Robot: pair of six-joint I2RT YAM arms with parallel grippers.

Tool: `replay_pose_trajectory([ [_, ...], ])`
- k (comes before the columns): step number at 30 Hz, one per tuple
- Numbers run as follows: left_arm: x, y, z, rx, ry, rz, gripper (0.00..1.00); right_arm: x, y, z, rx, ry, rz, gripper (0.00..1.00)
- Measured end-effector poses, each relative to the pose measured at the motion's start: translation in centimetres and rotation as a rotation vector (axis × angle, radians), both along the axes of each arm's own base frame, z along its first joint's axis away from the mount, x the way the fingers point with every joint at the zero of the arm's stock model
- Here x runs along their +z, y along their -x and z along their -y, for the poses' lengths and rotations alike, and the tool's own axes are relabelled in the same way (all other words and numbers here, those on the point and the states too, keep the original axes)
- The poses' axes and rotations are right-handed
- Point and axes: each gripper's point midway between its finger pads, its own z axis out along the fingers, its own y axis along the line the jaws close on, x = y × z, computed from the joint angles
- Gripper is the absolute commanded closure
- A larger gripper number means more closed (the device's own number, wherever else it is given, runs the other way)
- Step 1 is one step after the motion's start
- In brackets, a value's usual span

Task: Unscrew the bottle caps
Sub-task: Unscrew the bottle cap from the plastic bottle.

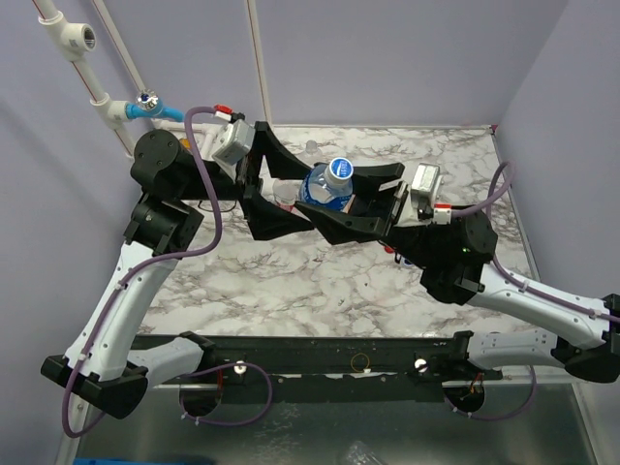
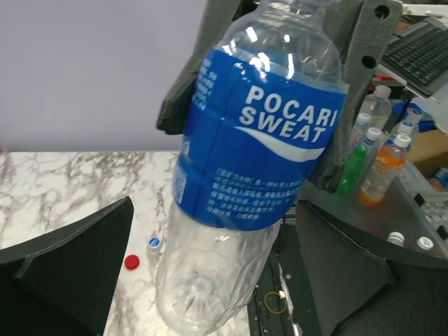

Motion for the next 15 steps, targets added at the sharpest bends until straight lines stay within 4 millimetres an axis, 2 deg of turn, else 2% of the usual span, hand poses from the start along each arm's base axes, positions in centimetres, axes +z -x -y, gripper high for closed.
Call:
replay_pose_trajectory([
  [3,-0.2,0.9,0.2,-0.046,-0.009,-0.014,0.02,0.1,-0.3,-0.4,-0.001,-0.016,0.0,0.99],
  [4,-0.2,1.1,0.2,-0.056,-0.011,-0.017,0.05,0.1,-0.4,-0.6,-0.001,-0.023,-0.002,0.99],
  [5,-0.2,1.3,0.3,-0.065,-0.012,-0.02,0.1,0.2,-0.5,-0.7,-0.001,-0.035,-0.003,0.99],
  [9,-0.2,1.6,0.3,-0.077,-0.015,-0.026,0.42,0.5,-0.9,-1.1,-0.003,-0.075,-0.014,1.0],
  [11,-0.2,1.4,0.4,-0.074,-0.012,-0.024,0.65,0.5,-1.0,-1.3,-0.002,-0.088,-0.019,0.99],
  [12,-0.2,1.3,0.4,-0.074,-0.012,-0.024,0.7,0.6,-0.9,-1.4,0.004,-0.094,-0.022,1.0],
  [15,0.1,1.5,0.4,-0.077,-0.004,-0.009,0.71,0.6,-1.1,-1.4,0.0,-0.107,-0.034,0.99],
])
